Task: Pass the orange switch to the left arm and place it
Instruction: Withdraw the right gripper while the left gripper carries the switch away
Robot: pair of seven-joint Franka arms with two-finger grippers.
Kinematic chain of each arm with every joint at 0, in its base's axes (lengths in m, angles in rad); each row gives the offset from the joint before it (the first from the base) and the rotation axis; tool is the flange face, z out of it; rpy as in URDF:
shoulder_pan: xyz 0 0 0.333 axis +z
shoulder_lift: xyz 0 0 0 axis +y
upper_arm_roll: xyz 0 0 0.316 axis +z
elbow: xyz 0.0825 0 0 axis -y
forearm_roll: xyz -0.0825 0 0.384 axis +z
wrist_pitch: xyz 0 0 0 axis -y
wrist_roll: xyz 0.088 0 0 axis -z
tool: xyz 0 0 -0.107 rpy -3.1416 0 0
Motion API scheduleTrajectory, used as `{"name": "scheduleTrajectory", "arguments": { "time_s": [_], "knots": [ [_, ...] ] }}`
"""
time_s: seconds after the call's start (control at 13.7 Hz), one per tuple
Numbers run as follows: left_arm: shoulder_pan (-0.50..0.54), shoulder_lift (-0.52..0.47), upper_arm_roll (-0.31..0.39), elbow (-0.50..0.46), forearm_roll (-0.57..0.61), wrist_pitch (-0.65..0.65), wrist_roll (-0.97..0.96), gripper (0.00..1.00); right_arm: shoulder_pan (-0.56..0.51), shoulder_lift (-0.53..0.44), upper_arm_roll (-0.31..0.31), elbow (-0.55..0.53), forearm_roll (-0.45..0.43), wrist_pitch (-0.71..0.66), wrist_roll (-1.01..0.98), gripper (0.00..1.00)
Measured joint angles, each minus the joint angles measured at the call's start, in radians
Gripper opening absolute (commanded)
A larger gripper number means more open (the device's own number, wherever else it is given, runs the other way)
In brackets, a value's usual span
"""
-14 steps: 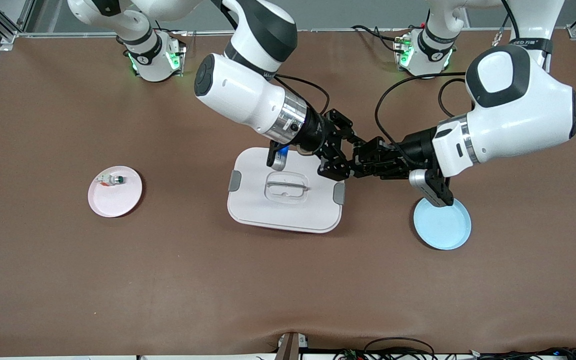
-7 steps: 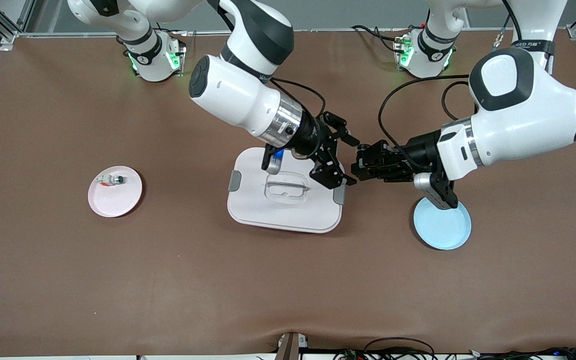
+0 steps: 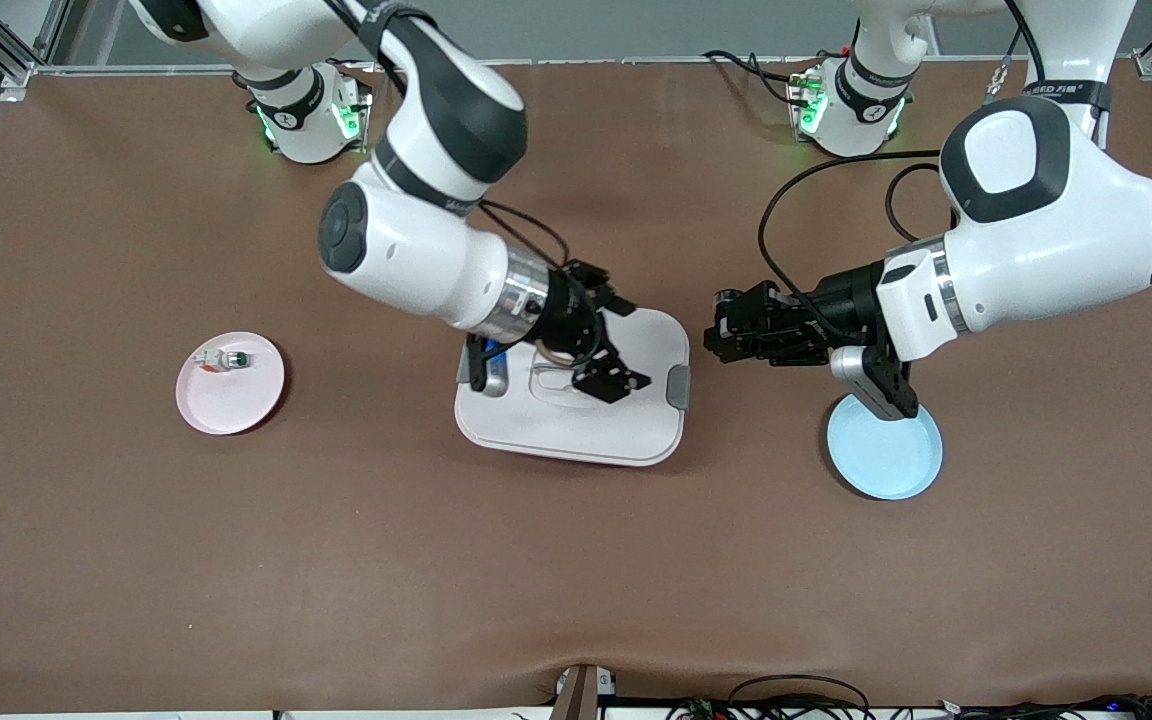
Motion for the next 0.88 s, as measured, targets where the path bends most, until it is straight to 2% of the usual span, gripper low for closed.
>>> {"name": "scheduleTrajectory", "arguments": {
  "time_s": [0.22,0.58,0.88],
  "knots": [
    [0.003,-0.001,0.006,0.001,0.006,-0.006,0.000,0.00,-0.060,-0.002,-0.001,0.002,-0.060,-0.190,-0.164,1.00],
    [0.025,-0.016,0.008,0.001,0.090,-0.045,0.000,0.00,-0.153,-0.008,-0.003,0.007,-0.180,-0.484,-0.405,1.00],
    [0.050,-0.021,0.010,0.001,0.178,-0.092,0.000,0.00,-0.207,-0.015,-0.003,0.009,-0.326,-0.700,-0.552,1.00]
  ]
}}
